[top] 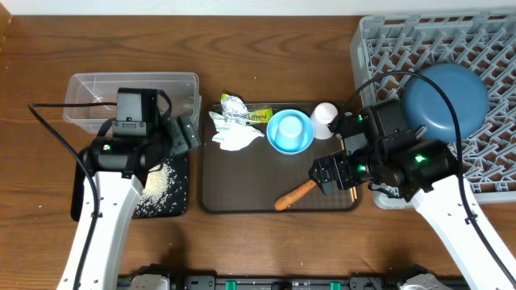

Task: Sort waste into correct bins and load items into the dishwasher rack
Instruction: 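Reach the left gripper to the white tissue and grasp it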

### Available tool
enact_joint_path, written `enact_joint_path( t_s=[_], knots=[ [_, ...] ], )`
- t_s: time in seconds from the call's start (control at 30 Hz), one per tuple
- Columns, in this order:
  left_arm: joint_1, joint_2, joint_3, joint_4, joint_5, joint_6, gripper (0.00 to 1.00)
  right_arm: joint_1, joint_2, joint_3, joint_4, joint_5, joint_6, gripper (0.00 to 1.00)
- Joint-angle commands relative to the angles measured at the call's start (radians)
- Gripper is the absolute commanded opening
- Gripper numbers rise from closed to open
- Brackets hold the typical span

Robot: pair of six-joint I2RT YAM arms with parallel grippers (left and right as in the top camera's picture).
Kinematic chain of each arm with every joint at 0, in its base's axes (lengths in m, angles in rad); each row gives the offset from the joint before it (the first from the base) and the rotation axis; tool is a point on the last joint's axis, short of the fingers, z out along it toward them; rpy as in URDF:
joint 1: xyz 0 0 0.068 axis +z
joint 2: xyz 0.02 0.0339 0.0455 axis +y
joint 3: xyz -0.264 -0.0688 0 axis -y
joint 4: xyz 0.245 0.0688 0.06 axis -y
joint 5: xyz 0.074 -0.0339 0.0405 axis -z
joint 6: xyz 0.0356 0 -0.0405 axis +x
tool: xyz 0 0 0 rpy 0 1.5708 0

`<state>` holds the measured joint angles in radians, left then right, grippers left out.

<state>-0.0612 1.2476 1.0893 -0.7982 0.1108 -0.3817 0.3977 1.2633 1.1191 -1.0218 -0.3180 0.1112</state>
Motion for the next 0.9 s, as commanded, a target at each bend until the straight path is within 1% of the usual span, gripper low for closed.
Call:
enact_joint_path(
  t_s=[0.0,0.13,0.33,0.4,0.5,0.63,0.87],
  knots=[
    [-0.025,0.019,0.011,0.020,0.095,-0.001,0.74,0.021,0.005,0.009,0.000,0.000,0.000,0.99],
    [-0.111,0.091,0.011,0.024,0.058,-0.027,0.72,0.021,0.005,0.009,0.000,0.000,0.000,0.99],
    [-0.211,0.254,0.011,0.085,-0.032,-0.035,0.73,0.021,0.005,0.009,0.000,0.000,0.000,0.99],
    [-0.222,0.302,0.011,0.104,-0.072,-0.049,0.73,0.021,0.005,0.009,0.000,0.000,0.000,0.99],
    [-0.224,0.362,0.011,0.139,-0.072,-0.075,0.72,0.021,0.005,0.009,0.000,0.000,0.000,0.99],
    [-0.233,0.426,0.011,0.199,-0.070,-0.076,0.72,0.021,0.005,0.009,0.000,0.000,0.000,0.99],
    [-0.272,0.509,0.011,0.313,-0.071,-0.019,0.72,0.021,0.005,0.009,0.000,0.000,0.000,0.99]
  ],
)
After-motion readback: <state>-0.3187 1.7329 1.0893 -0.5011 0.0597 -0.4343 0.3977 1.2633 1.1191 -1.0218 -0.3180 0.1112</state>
